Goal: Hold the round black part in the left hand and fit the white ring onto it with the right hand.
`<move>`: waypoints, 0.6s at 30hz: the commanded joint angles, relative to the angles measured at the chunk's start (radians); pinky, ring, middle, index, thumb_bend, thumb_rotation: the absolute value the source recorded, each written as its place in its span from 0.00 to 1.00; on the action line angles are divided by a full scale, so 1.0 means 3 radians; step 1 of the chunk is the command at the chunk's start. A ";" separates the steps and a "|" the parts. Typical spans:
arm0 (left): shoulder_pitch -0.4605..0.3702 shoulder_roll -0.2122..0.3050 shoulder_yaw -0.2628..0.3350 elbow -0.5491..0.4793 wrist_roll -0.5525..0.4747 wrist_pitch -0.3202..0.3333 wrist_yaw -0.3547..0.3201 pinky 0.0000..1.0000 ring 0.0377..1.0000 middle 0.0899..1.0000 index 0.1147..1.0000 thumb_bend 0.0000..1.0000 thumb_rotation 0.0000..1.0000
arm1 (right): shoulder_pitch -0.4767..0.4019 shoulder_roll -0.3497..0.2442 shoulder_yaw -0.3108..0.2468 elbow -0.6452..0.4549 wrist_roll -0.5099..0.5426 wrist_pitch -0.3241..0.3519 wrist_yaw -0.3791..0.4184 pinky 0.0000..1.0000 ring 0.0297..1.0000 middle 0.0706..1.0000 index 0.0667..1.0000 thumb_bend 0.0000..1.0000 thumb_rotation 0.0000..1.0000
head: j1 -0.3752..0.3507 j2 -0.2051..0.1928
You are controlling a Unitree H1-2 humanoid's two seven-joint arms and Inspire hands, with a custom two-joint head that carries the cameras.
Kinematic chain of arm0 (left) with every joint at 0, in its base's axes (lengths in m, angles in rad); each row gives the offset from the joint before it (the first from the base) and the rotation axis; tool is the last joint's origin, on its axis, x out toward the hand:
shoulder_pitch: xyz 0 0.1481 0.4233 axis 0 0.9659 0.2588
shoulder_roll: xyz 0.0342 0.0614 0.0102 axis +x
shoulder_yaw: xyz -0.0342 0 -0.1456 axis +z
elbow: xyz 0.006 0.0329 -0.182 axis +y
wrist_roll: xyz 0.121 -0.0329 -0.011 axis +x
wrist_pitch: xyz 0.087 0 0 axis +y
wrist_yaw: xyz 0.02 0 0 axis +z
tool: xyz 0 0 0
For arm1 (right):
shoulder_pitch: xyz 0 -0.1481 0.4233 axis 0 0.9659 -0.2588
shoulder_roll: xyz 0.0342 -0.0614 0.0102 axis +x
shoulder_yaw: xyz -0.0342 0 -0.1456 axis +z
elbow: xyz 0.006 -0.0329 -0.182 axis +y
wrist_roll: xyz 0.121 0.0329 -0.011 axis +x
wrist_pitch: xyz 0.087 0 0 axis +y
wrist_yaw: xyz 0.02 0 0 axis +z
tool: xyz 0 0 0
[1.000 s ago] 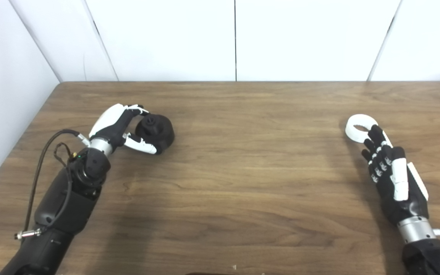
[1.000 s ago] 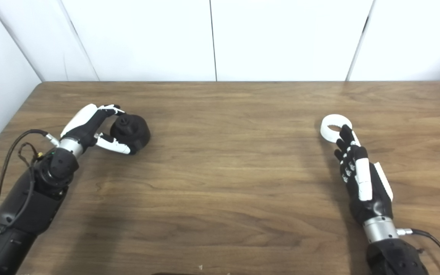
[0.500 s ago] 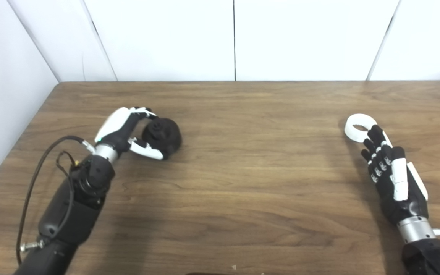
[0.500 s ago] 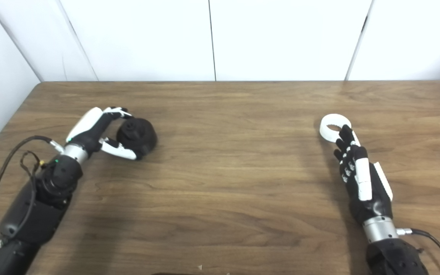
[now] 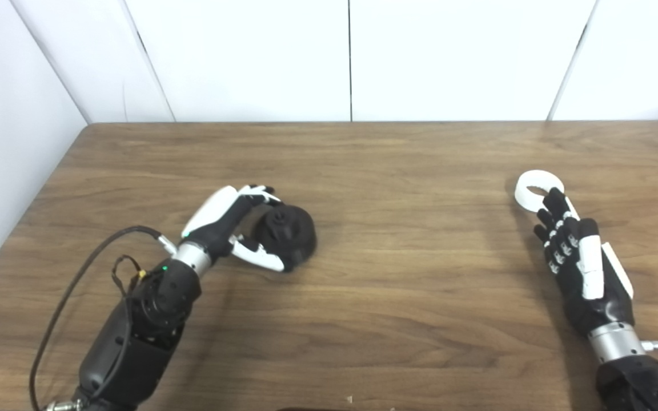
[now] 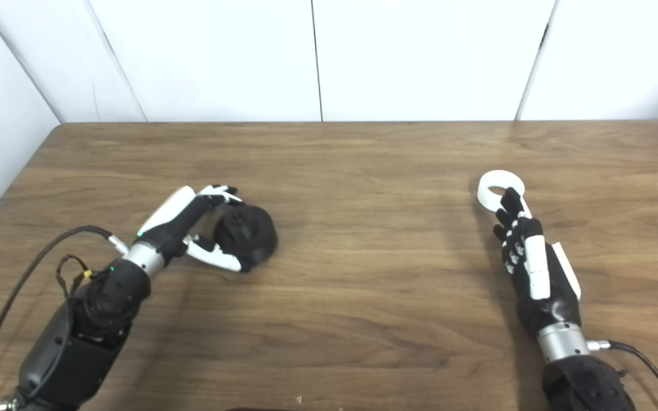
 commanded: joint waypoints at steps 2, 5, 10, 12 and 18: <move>-0.0026 0.0022 -0.0014 -0.0190 0.0061 -0.0013 -0.0003 0.93 1.00 0.94 0.62 0.86 0.20 | -0.0112 0.0019 0.0008 -0.0142 -0.0010 -0.0027 -0.0019 1.00 1.00 1.00 1.00 0.69 1.00 | -0.0035 0.0012; 0.0097 -0.0044 -0.0140 -0.0351 0.0077 -0.0067 -0.0044 0.94 1.00 0.94 0.64 0.85 0.24 | -0.0126 0.0039 0.0033 -0.0133 -0.0002 -0.0040 -0.0008 1.00 1.00 1.00 1.00 0.70 1.00 | -0.0046 0.0019; 0.0216 -0.0156 -0.0269 -0.0573 0.0133 -0.0051 -0.0050 0.95 1.00 0.95 0.64 0.86 0.27 | -0.0142 0.0066 0.0039 -0.0127 -0.0003 -0.0044 -0.0023 1.00 1.00 1.00 1.00 0.70 1.00 | -0.0071 0.0030; 0.0268 -0.0208 -0.0314 -0.0649 0.0177 -0.0052 -0.0061 0.95 1.00 0.95 0.64 0.85 0.27 | -0.0146 0.0075 0.0041 -0.0132 -0.0013 -0.0040 -0.0028 1.00 1.00 1.00 1.00 0.69 1.00 | -0.0079 0.0029; 0.0361 -0.0319 -0.0379 -0.0733 0.0244 -0.0101 -0.0068 0.94 1.00 0.95 0.64 0.86 0.26 | -0.0145 0.0093 0.0046 -0.0147 -0.0054 -0.0036 -0.0052 1.00 1.00 0.99 1.00 0.68 1.00 | -0.0083 0.0035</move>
